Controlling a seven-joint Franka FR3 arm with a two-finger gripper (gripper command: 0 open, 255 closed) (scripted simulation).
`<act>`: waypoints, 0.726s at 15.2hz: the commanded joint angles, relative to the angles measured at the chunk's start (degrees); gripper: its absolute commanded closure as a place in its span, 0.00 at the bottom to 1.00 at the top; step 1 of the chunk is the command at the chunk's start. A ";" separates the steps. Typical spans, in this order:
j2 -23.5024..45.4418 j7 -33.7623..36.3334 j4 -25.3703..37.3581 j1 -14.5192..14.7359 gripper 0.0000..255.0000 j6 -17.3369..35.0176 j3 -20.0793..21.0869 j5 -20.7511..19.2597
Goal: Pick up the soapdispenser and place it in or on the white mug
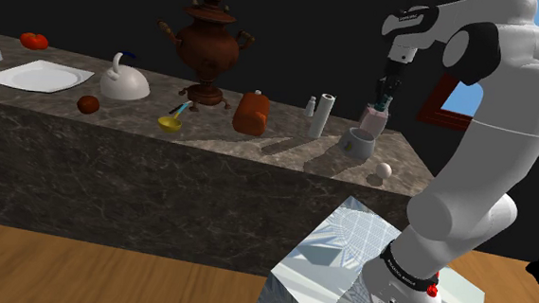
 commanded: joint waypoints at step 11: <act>0.14 -0.07 -0.20 -0.03 0.00 0.19 -0.01 0.03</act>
